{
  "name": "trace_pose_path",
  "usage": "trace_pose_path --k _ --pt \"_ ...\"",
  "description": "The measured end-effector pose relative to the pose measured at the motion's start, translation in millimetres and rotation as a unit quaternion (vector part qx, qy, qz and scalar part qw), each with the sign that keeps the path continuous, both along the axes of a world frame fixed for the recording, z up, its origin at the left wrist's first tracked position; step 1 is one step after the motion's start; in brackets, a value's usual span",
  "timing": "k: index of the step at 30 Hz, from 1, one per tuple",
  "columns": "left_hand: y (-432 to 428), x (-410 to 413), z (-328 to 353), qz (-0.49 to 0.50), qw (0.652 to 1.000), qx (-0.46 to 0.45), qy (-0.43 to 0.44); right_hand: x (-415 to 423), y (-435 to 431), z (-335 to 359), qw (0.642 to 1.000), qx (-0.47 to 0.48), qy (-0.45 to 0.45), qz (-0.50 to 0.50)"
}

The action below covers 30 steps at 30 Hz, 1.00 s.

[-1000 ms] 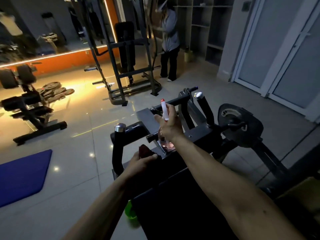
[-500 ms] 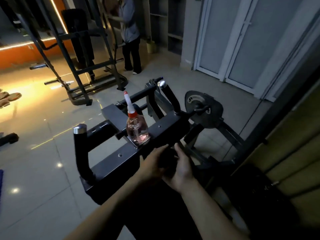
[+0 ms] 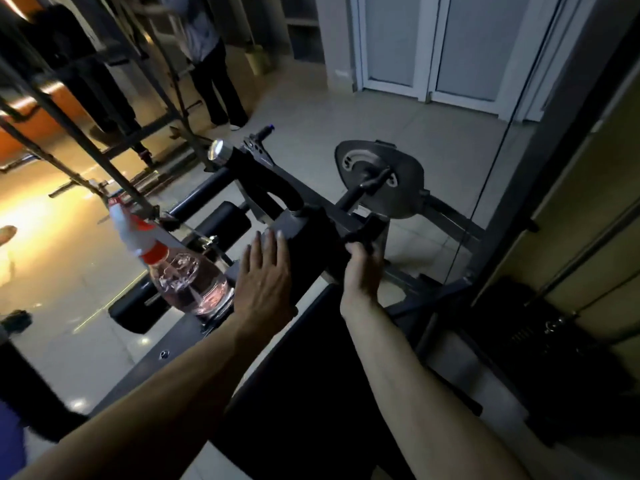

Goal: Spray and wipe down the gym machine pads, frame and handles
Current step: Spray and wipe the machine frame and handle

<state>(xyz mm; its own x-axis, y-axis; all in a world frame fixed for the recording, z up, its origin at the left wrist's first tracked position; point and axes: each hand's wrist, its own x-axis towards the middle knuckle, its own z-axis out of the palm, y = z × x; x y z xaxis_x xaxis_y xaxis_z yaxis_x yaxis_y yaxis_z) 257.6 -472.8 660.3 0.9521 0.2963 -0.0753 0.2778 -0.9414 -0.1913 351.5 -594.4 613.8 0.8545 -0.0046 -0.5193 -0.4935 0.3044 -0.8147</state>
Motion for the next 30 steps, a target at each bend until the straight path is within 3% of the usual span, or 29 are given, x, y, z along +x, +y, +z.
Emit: trace_pose_path --k 2,5,12,15,18,21,26,30 --pt "0.6 3.6 -9.9 0.003 1.000 0.018 -0.004 -1.7 10.9 7.5 0.984 -0.076 -0.125 0.100" --pt "4.0 3.2 -22.1 0.001 0.999 0.029 -0.030 -15.3 28.1 -24.8 0.958 -0.123 -0.229 0.122" --pt "3.6 3.3 -25.6 0.001 0.999 0.023 -0.038 17.8 24.7 -46.9 0.930 -0.223 -0.269 0.116" --pt "3.5 4.8 -24.5 0.001 0.999 0.020 -0.048 -7.6 34.7 -46.2 0.924 -0.251 -0.271 0.097" --pt "3.9 3.3 -23.5 0.001 0.999 0.009 -0.043 -55.3 34.2 -59.4 0.893 -0.256 -0.338 0.151" --pt "3.8 2.3 -21.5 -0.003 0.999 0.012 -0.039 -53.2 20.4 -69.7 0.834 -0.323 -0.408 0.183" --pt "6.5 2.1 -25.1 0.000 0.999 0.013 -0.041 34.6 22.5 -42.8 0.911 -0.249 -0.325 0.054" --pt "3.3 3.1 -22.9 0.005 0.999 0.010 -0.040 -6.9 34.9 -43.6 0.895 -0.285 -0.338 0.067"
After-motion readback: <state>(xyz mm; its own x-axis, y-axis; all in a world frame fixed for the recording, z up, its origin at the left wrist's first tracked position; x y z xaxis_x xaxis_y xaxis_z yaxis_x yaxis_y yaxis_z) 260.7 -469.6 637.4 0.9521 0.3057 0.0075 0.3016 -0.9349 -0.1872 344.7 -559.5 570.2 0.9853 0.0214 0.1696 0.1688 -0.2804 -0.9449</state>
